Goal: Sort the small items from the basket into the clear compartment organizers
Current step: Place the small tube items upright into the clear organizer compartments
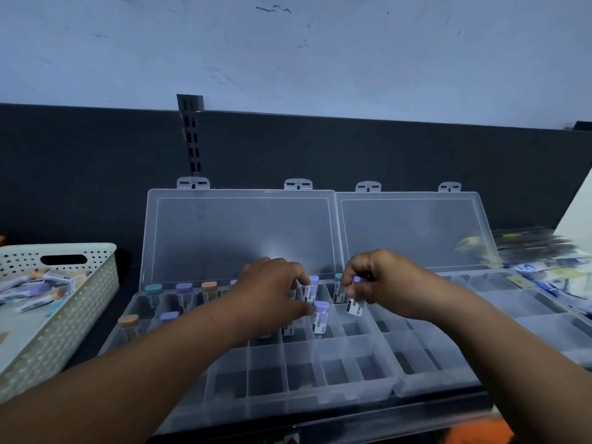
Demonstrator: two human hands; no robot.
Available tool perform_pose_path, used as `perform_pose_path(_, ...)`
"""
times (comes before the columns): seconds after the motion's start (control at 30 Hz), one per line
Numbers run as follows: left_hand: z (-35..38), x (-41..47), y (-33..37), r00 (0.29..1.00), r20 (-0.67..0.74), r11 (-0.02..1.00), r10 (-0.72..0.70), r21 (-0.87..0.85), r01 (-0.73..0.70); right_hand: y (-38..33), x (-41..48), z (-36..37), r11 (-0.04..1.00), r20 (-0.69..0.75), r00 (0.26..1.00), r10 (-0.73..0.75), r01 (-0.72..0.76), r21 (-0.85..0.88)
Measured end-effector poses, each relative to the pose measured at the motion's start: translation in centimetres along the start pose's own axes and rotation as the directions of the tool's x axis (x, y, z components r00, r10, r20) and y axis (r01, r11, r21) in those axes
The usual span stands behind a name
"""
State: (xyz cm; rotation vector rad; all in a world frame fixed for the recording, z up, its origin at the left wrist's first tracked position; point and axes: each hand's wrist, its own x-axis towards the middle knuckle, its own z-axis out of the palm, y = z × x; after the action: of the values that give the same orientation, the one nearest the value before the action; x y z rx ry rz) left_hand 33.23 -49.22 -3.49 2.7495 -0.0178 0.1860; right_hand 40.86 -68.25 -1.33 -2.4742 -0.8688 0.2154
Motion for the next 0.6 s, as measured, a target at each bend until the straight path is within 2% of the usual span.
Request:
perform_pose_path(0.13,-0.3,-0.2,-0.4,1.0,-0.014,0.999,-0.009,-0.033,0.009,0.4,0.1,0.6,0.988,0.049,0.999,-0.014,0.021,-0.153)
perform_pose_path(0.3,-0.6,-0.4,-2.0,0.999,-0.039,0.996,-0.03,-0.09,0.027,1.2,0.5,2.8,0.951,-0.013,0.999,-0.048,0.041,-0.306)
perform_pose_path(0.5,-1.4,-1.3,-4.1,0.996,-0.083,0.999,-0.028,0.03,0.03,0.7,0.5,2.7,0.94,-0.022,1.0,-0.016,0.008,-0.341)
perform_pose_path(0.6,-2.5,-2.0,-5.5,0.993,-0.112,0.997,-0.029,0.064,0.036,-1.7,1.0,1.7,0.945,-0.074,0.994,-0.079,0.051,-0.323)
